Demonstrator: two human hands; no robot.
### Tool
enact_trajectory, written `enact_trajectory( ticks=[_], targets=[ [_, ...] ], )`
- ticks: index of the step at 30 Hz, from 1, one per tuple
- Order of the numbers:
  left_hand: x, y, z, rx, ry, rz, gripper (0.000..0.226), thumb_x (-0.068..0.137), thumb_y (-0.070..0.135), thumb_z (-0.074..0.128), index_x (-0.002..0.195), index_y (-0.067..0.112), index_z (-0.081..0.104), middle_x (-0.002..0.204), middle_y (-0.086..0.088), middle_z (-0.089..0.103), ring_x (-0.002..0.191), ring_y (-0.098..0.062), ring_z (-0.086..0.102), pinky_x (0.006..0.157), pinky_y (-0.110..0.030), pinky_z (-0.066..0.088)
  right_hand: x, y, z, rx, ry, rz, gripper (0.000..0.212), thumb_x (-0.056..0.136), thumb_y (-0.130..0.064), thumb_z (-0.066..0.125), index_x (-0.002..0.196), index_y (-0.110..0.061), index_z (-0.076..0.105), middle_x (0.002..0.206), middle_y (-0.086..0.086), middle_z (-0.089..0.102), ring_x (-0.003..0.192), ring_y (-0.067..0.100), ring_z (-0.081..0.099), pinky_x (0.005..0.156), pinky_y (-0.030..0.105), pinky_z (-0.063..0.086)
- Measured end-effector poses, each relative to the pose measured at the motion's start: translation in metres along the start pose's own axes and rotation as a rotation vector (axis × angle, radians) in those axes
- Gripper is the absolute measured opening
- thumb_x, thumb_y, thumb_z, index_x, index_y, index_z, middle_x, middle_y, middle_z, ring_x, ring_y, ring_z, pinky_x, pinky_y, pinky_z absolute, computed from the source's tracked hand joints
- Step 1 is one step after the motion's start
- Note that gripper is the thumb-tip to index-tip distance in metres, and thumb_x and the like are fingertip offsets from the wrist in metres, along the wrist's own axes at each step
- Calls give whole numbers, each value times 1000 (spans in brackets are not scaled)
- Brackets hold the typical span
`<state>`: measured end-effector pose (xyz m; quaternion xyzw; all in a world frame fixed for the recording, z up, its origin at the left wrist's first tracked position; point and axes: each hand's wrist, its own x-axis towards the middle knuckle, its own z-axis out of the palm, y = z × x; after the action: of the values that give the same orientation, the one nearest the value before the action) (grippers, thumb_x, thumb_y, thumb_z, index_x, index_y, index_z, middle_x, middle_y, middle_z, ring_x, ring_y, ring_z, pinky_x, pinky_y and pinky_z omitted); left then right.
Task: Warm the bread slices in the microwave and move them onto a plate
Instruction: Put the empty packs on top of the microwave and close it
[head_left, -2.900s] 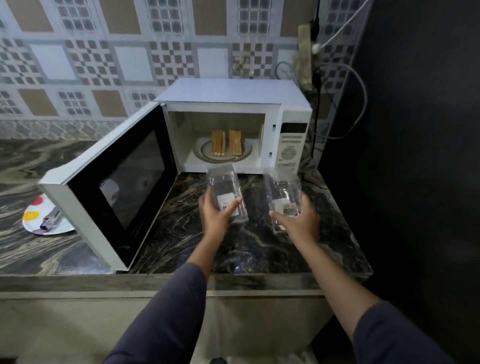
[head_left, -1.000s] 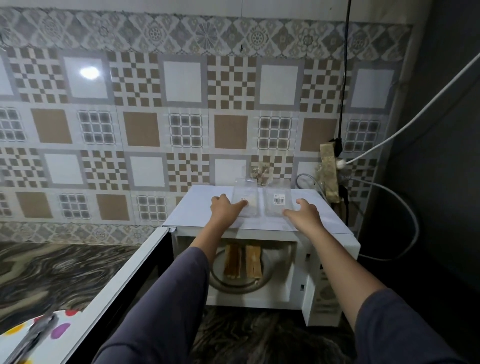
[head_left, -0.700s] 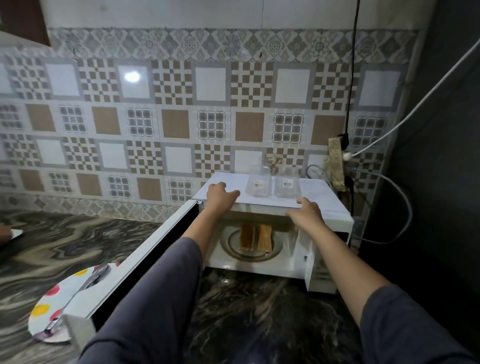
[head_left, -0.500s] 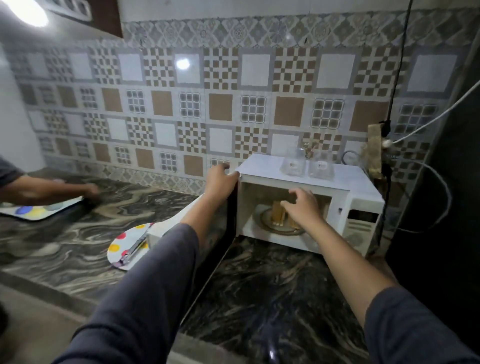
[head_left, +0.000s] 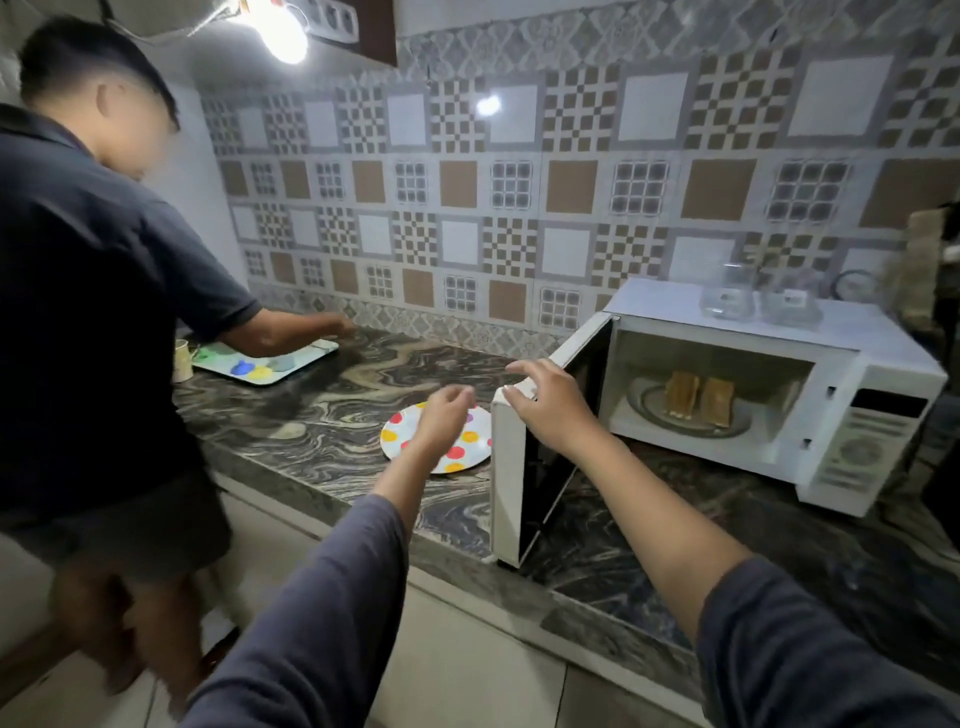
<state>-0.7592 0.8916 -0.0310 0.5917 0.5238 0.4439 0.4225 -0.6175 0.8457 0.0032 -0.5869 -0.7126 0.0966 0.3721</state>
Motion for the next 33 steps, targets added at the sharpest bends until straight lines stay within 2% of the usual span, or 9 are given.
enact_trajectory(
  ticks=[3, 6, 9, 11, 14, 19, 23, 29, 33],
  targets=[
    [-17, -25, 18, -151, -247, -47, 23, 97, 17, 37, 90, 14, 59, 87, -4, 58, 81, -16, 52, 67, -25, 40, -7, 3, 24, -41, 72, 13, 28, 92, -22, 52, 115, -11, 62, 122, 6, 59, 119, 21, 49, 100, 31, 38],
    [-29, -41, 32, -350, -267, -56, 21, 96, 13, 40, 89, 18, 60, 83, 0, 60, 77, -11, 55, 66, -20, 44, -25, 7, 34, -25, 252, -9, 24, 93, -17, 52, 111, -6, 64, 118, 7, 62, 117, 20, 51, 98, 24, 36],
    [-41, -49, 53, -408, -347, -7, 15, 96, 18, 47, 101, 21, 61, 93, 3, 63, 84, -7, 59, 73, -20, 46, -47, 17, 29, -20, 410, -6, 21, 92, -14, 50, 104, -4, 64, 112, 8, 64, 113, 20, 53, 96, 19, 34],
    [-50, -49, 72, -416, -420, 24, 17, 95, 18, 51, 109, 16, 61, 98, 2, 63, 87, -5, 58, 76, -18, 47, -63, 30, 16, -23, 482, -7, 22, 90, -12, 48, 101, -3, 64, 109, 9, 65, 111, 20, 55, 97, 20, 37],
    [-62, -39, 108, -417, -510, 76, 15, 93, 12, 54, 106, 16, 59, 85, 5, 60, 78, -5, 57, 70, -13, 48, -85, 55, -14, -40, 571, 43, 24, 88, -8, 46, 103, -2, 64, 110, 10, 66, 110, 18, 56, 99, 26, 41],
    [-69, -25, 177, -334, -567, 147, 8, 92, 14, 57, 97, 20, 59, 81, 6, 62, 76, -11, 59, 65, -19, 47, -107, 98, -69, -127, 584, 139, 24, 91, -5, 48, 108, -1, 65, 118, 11, 64, 113, 15, 54, 100, 11, 36],
    [-62, -18, 229, -266, -546, 212, 7, 88, 12, 62, 87, 19, 61, 80, 3, 63, 81, -15, 60, 78, -32, 50, -108, 131, -100, -117, 634, 184, 20, 89, -9, 57, 106, -3, 66, 116, 7, 66, 111, 12, 57, 100, 20, 42],
    [-40, -7, 310, -203, -567, 275, 8, 90, 20, 60, 90, 13, 64, 82, -2, 64, 68, -8, 56, 50, -12, 45, -97, 202, -149, -99, 698, 126, 13, 83, -6, 66, 95, -3, 66, 106, 5, 69, 104, 4, 59, 94, 6, 41],
    [-23, 1, 366, -162, -550, 283, 15, 93, 24, 55, 85, 14, 62, 72, -5, 56, 63, -9, 48, 51, -12, 38, -80, 255, -182, -91, 643, 106, 14, 85, -8, 62, 99, -7, 64, 108, 0, 67, 105, -2, 55, 98, 17, 43]
  ],
)
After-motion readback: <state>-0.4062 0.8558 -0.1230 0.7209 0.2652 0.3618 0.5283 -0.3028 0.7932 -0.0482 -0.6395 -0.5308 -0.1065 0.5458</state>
